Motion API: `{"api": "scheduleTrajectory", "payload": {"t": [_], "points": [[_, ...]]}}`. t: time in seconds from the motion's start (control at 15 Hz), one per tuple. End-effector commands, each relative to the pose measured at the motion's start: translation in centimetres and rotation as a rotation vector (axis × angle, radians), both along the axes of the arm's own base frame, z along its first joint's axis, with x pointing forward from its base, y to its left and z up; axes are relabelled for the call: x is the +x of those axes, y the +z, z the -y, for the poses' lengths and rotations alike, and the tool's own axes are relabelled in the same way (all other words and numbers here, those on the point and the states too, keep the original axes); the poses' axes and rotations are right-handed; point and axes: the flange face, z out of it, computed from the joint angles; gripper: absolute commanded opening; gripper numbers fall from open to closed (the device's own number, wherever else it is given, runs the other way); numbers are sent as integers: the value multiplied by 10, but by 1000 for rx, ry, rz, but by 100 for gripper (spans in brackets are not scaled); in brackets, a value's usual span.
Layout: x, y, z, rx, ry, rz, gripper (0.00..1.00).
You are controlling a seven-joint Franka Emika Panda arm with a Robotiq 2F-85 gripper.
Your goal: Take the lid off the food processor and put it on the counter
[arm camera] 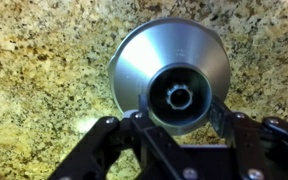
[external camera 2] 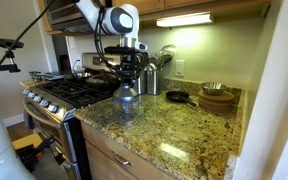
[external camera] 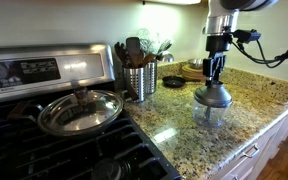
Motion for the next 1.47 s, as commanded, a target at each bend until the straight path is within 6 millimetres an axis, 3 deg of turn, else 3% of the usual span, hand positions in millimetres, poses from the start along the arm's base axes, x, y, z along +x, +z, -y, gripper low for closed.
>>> {"api": "scheduleTrajectory", "payload": {"t": [0.0,0.8,1.13,1.4], "points": [[-10,8,1,4,1,-10,35],[-22,49,7,-47,-39,15,35],[-12,67,28,-56,-102,69,35],[4,65,57,-54,-161,90,35]]}}
